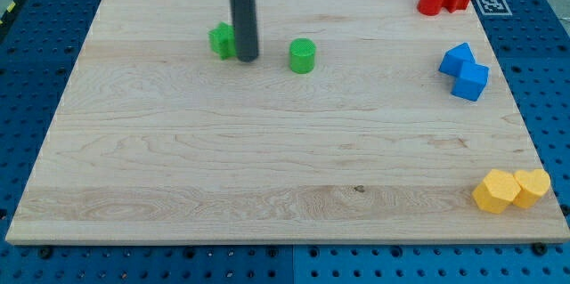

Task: Move the green star towards the top left of the board

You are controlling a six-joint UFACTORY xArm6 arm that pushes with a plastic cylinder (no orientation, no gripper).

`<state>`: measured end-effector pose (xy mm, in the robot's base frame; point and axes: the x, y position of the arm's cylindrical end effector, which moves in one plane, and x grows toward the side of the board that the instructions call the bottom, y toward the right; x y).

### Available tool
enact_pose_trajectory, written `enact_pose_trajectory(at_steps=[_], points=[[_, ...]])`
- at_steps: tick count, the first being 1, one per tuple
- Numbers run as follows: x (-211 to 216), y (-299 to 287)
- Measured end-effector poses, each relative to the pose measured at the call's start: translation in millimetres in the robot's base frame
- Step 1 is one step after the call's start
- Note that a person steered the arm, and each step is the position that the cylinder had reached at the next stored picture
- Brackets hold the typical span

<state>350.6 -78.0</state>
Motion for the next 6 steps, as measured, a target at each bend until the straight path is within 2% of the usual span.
enact_pose_trajectory(at_steps=[1,3,5,6], points=[[-27,-41],[-12,-36],[-76,-81],[-52,-68]])
